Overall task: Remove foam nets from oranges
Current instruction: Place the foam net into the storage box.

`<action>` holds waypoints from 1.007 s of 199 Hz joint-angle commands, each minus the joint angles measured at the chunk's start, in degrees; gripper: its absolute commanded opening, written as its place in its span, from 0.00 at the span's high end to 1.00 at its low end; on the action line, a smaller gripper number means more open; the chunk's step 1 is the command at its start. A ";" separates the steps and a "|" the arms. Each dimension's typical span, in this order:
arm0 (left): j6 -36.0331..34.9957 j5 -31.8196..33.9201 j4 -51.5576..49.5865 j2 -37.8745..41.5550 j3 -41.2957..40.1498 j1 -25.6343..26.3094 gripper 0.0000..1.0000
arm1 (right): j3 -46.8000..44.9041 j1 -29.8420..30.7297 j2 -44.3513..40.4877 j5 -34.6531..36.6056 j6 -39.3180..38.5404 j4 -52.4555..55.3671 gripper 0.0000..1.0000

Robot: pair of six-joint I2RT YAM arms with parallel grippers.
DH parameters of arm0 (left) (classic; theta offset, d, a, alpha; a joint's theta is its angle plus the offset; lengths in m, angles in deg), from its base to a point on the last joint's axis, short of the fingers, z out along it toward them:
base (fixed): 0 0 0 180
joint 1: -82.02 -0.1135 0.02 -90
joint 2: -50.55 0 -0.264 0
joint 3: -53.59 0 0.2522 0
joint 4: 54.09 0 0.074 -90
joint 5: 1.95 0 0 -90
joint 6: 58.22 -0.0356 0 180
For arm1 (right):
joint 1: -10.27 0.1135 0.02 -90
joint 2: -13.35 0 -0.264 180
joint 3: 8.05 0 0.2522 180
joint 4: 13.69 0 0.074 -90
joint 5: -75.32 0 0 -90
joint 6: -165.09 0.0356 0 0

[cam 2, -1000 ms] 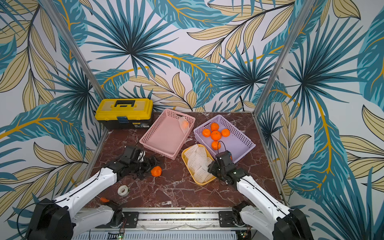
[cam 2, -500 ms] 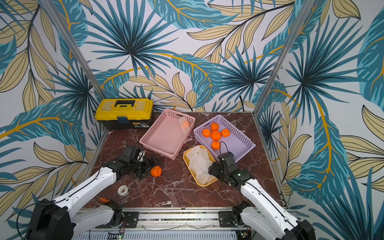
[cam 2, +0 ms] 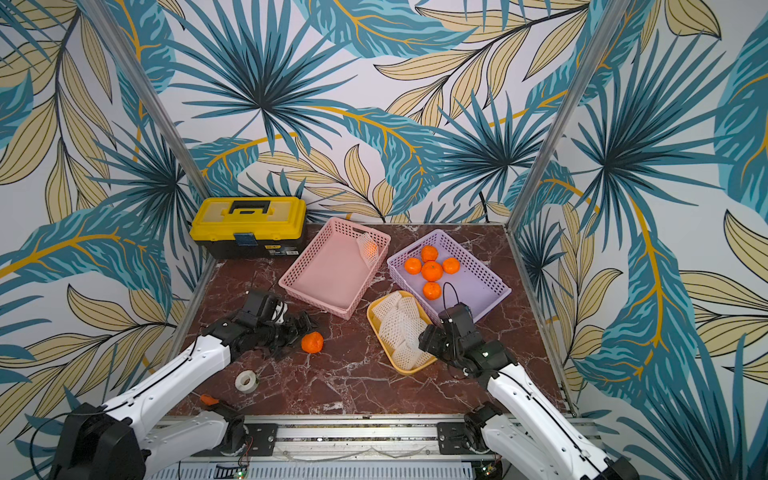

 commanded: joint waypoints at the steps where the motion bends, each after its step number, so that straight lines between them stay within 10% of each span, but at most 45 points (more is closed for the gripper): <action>1: -1.06 0.51 -1.04 1.05 1.87 -0.54 0.01 | 1.31 0.21 -1.50 1.34 -1.00 2.10 0.25; 96: -2.47 -6.70 2.56 1.32 5.21 0.17 0.01 | -0.26 0.26 -5.86 -2.81 -2.88 -2.38 0.24; 200: 19.48 -5.29 23.49 -17.38 19.95 24.02 0.28 | -4.42 0.17 -5.25 -2.75 -0.73 -9.22 0.37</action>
